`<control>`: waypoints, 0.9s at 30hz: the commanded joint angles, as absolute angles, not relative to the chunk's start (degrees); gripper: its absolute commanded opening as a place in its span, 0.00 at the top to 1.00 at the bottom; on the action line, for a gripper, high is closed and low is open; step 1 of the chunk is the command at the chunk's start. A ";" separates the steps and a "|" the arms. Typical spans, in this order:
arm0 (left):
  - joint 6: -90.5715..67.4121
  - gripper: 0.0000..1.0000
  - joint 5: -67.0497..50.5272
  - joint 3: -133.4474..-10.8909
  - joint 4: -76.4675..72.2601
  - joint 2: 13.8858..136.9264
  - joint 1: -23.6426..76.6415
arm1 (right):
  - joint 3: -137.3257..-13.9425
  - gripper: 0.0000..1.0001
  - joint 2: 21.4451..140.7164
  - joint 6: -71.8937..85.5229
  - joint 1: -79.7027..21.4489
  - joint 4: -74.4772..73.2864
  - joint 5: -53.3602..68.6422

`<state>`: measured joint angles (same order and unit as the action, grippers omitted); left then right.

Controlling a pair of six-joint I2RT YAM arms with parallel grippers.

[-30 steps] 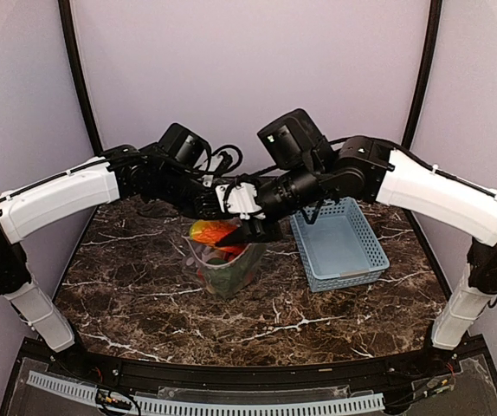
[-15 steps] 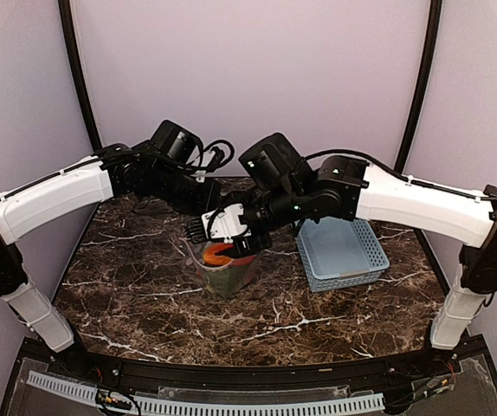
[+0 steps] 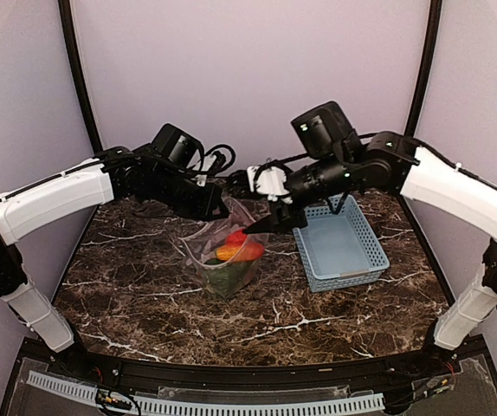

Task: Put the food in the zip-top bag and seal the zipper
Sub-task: Place the fake fruit in the zipper food storage bag, then pass from the left arm to the right

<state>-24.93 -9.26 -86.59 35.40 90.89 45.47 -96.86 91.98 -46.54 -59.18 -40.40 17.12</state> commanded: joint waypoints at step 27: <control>-25.06 0.99 -11.02 -86.30 35.64 92.05 44.76 | -79.32 0.50 91.11 -37.70 -36.18 -32.37 46.16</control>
